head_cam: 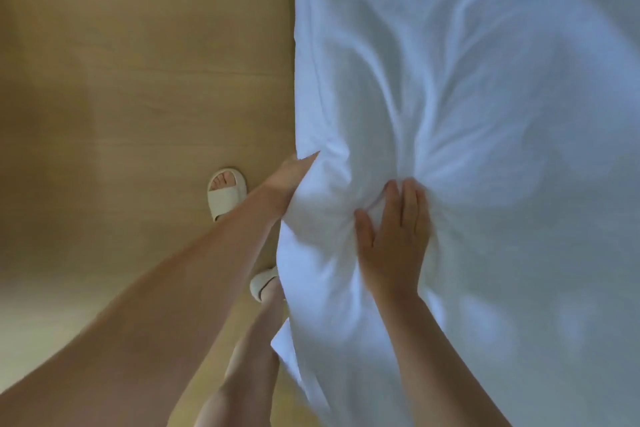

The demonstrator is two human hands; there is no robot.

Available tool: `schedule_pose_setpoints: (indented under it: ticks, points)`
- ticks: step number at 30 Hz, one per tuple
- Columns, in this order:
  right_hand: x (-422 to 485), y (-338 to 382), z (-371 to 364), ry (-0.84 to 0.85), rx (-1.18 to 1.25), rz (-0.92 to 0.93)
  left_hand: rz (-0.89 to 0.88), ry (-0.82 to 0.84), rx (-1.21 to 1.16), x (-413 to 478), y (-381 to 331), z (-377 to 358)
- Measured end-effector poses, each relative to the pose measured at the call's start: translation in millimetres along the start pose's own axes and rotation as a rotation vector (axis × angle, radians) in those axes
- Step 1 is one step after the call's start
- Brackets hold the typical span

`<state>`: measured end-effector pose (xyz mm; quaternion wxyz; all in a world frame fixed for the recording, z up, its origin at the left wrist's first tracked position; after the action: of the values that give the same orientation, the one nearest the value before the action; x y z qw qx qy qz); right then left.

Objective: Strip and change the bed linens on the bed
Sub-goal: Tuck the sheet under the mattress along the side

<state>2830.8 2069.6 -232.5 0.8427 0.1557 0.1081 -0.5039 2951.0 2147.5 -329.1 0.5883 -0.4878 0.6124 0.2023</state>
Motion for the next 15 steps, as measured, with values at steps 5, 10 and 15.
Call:
schedule_pose_setpoints:
  ticks: [5,10,15]
  points:
    - [-15.5,-8.8,-8.0,0.095,-0.013,0.090,-0.213,-0.246,0.100,-4.0,-14.3,95.9]
    - [-58.4,-31.9,-23.9,0.179,-0.102,0.195,-0.050,-0.187,0.085,-0.4,84.1,74.1]
    - [-101.5,-56.5,-29.8,0.122,-0.040,0.251,-0.076,0.062,0.039,-18.9,191.7,-9.9]
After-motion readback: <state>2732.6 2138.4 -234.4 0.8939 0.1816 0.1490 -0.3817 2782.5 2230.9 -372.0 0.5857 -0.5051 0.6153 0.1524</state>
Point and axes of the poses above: each hand's wrist, its own x-axis towards the middle knuckle, its own z-axis out of the back of the hand, y = z × x, the point moved 6 cm from there along x, towards the middle knuckle, and after that the axes turned 5 degrees about -z, right-handed, at the moved point
